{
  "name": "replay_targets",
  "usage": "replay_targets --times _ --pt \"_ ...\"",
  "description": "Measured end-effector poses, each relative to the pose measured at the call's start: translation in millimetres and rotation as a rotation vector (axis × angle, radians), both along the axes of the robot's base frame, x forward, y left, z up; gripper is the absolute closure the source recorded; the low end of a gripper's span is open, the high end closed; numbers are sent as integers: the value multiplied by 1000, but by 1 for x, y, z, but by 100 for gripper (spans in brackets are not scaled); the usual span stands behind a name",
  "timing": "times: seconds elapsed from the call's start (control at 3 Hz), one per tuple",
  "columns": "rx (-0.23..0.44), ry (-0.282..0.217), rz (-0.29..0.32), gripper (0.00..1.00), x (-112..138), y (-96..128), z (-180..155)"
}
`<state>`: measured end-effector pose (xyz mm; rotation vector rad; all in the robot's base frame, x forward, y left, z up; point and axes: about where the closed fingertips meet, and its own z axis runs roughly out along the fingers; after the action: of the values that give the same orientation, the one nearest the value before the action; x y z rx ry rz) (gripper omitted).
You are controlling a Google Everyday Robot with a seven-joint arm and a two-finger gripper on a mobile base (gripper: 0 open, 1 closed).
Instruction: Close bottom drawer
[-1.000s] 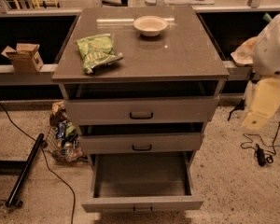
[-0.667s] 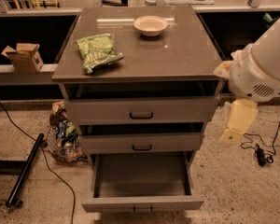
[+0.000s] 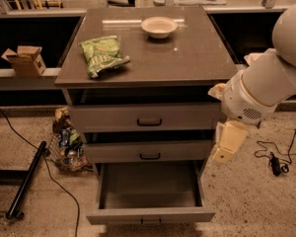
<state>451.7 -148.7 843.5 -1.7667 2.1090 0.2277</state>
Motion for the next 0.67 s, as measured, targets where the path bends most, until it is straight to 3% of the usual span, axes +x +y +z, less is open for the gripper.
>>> replay_targets --times 0.33,0.67 --pt "-10 49 30 0 -4 8 -46" --pt "23 125 73 0 -12 24 -126"
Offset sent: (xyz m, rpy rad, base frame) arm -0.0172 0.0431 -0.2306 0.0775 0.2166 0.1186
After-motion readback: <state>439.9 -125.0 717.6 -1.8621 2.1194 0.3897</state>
